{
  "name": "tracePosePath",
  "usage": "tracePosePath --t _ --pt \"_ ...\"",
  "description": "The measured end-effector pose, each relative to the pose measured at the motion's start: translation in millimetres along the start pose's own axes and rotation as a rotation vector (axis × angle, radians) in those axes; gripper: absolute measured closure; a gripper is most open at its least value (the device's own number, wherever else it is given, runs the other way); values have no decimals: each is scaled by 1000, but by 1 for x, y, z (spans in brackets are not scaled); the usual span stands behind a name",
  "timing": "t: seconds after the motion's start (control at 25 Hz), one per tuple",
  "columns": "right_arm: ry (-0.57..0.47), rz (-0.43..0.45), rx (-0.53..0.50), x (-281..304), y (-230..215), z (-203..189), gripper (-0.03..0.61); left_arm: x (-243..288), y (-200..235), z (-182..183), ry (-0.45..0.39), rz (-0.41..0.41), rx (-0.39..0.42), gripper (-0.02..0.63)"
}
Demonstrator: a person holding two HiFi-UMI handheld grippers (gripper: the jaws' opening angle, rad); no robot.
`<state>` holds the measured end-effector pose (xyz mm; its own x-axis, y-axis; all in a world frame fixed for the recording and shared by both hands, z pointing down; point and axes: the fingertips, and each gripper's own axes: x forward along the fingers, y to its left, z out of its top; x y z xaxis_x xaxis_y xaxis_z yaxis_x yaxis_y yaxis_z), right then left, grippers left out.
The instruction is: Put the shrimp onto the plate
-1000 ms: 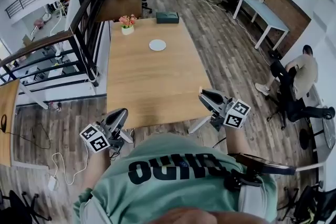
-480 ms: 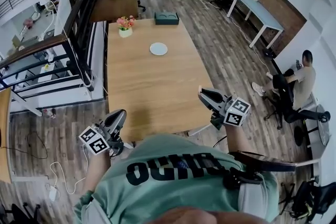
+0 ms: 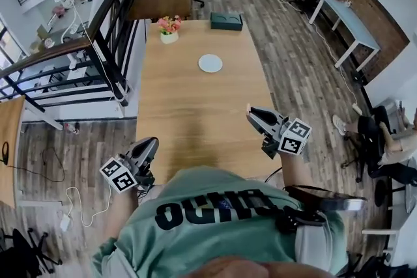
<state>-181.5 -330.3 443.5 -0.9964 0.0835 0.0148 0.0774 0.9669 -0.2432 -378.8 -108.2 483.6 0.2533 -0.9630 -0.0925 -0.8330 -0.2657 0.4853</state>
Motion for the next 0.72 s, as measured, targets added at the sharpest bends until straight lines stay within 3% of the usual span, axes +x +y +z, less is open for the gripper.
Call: tracePosePath --t 0.08,0.28,0.4,0.6,0.72 --pt "-7 45 10 9 -39 5 523 27 10 6 -26 55 4 611" --pt "22 175 39 23 -114 20 523 79 9 14 -63 172 -75 611" --pt "4 201 58 36 -148 22 523 98 10 16 -74 194 -118 611" --pt "-21 157 88 79 -163 -19 523 82 60 3 17 203 -63 611" --pt "-5 92 151 88 -151 -43 523 61 94 -9 35 180 -86 611"
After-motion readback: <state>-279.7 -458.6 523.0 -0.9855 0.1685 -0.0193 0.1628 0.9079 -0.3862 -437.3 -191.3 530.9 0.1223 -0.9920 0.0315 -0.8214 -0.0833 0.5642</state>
